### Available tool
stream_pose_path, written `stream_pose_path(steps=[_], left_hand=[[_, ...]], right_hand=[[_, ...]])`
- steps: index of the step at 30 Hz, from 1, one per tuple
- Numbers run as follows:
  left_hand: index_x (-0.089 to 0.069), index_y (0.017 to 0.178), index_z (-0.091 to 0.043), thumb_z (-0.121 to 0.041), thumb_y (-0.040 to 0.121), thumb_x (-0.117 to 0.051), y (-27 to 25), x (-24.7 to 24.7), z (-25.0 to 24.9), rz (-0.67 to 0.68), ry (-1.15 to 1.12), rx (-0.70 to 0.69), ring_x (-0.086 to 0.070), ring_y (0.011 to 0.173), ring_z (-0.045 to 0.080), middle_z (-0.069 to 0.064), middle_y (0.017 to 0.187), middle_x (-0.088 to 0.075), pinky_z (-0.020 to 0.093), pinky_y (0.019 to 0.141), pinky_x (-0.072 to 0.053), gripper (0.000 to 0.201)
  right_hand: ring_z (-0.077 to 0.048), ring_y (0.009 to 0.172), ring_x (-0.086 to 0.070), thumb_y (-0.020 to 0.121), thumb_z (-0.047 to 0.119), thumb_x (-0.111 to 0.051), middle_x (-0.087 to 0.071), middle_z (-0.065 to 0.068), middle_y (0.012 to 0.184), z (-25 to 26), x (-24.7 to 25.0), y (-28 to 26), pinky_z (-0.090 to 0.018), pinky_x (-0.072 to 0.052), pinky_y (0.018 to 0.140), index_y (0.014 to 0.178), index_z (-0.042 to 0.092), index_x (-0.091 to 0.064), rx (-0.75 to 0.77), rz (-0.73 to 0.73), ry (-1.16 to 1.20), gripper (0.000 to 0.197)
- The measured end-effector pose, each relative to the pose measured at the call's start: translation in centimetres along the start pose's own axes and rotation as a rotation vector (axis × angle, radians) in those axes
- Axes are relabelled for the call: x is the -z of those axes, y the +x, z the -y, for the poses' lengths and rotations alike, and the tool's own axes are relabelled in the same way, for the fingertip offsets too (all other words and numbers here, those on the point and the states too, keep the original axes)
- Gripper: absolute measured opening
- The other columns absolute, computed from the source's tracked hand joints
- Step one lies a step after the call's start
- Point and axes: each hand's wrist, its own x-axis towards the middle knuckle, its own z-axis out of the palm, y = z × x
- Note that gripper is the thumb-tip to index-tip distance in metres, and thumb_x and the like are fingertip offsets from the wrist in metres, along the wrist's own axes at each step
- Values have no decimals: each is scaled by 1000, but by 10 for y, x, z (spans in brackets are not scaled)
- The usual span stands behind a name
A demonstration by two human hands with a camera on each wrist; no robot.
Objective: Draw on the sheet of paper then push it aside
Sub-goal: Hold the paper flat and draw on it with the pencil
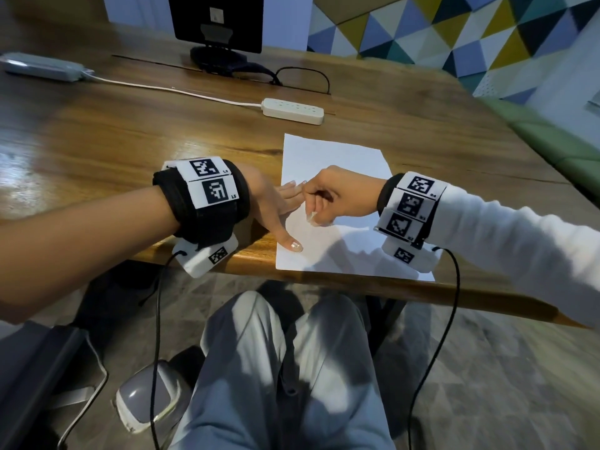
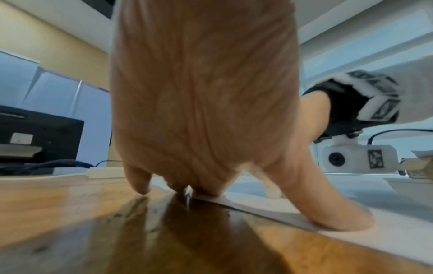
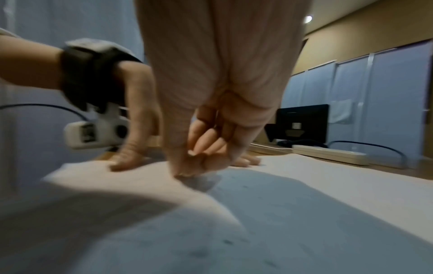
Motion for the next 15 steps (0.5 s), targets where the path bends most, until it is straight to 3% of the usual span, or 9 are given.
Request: stream_pose_path(steps=[4, 8, 12, 15], left_hand=[[19, 149, -15, -54, 90, -47, -7, 2, -2, 22, -36, -12, 17, 145, 25, 7, 155, 27, 39, 117, 4, 96], [20, 149, -17, -60, 86, -49, -6, 4, 0, 57, -1, 12, 14, 145, 27, 6, 157, 22, 43, 117, 2, 102], [15, 150, -15, -63, 86, -48, -4, 3, 2, 28, 35, 8, 21, 144, 25, 8, 156, 22, 46, 117, 9, 102], [18, 149, -18, -67, 82, -50, -3, 4, 2, 23, 76, 30, 21, 144, 24, 6, 157, 21, 47, 117, 7, 107]], right_hand=[[1, 58, -57, 79, 9, -72, -62, 4, 66, 9, 3, 2, -14, -47, 62, 75, 15, -62, 47, 190, 12, 12], [-7, 57, -61, 79, 7, -72, -65, -2, 67, 10, 8, 9, -20, -51, 64, 80, 6, -66, 26, 98, -13, 6], [-10, 65, -62, 79, 9, -73, -65, -5, 73, 16, 0, 3, -19, -52, 65, 76, 11, -62, 52, 232, 37, 11], [-6, 56, -61, 78, 10, -74, -65, -3, 66, 11, 9, 10, -22, -53, 64, 77, 7, -65, 30, 125, 27, 9]])
